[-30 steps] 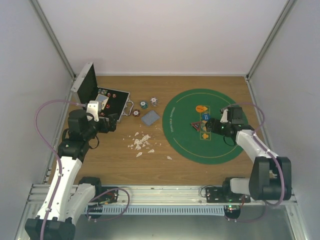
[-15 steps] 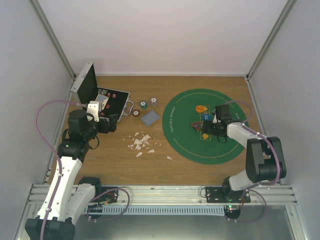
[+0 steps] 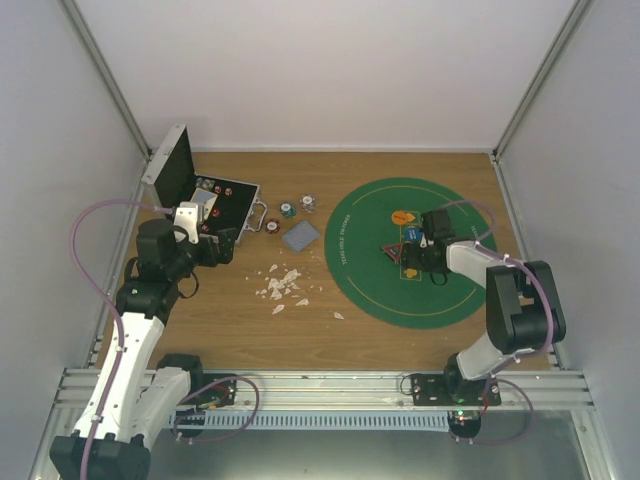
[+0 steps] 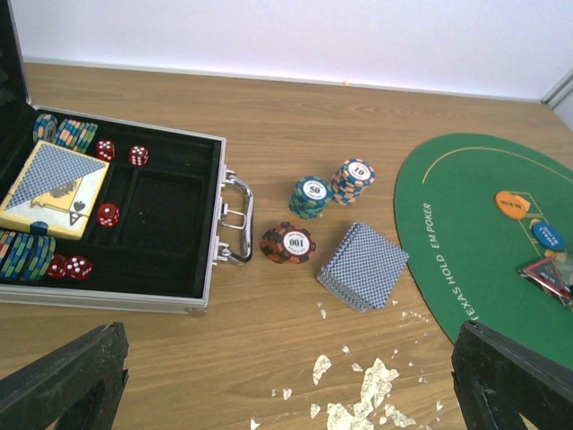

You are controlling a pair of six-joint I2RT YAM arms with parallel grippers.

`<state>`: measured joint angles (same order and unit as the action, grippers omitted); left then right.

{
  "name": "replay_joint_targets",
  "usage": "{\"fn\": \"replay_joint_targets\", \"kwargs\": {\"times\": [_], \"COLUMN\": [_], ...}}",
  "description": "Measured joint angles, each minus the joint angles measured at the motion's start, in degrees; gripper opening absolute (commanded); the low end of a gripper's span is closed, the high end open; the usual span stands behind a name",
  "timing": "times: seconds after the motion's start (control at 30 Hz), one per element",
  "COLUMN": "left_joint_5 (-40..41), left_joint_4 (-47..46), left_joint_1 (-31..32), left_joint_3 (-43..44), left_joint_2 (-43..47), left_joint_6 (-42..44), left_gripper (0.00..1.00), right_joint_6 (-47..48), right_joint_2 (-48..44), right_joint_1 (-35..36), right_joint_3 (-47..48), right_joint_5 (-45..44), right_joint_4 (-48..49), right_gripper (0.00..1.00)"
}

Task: Distribute texas hold em gaming equipment

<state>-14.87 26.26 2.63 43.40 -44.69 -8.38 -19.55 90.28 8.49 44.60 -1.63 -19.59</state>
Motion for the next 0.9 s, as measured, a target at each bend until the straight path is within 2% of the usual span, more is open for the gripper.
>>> {"fn": "replay_joint_targets", "kwargs": {"times": [0.17,0.53,0.9], "left_joint_5": [0.1,0.1,0.1], "left_joint_4": [0.0,0.0,0.0], "left_joint_1": [0.0,0.0,0.0], "left_joint_3": [0.0,0.0,0.0], "left_joint_2": [0.0,-0.1,-0.3], "left_joint_6": [0.0,0.0,0.0], "left_gripper": [0.99,0.99,0.99], "right_joint_6": [0.3,2.1,2.4], "right_joint_2": [2.3,5.9,7.3], "right_joint_1": [0.1,0.2,0.3], "right_joint_3": [2.0,5.2,6.4], "right_joint_5": [-1.3,-2.0,-2.7], "right_joint_4": [0.1,1.1,2.1], "right_gripper": [0.75,0.76,0.62]}}
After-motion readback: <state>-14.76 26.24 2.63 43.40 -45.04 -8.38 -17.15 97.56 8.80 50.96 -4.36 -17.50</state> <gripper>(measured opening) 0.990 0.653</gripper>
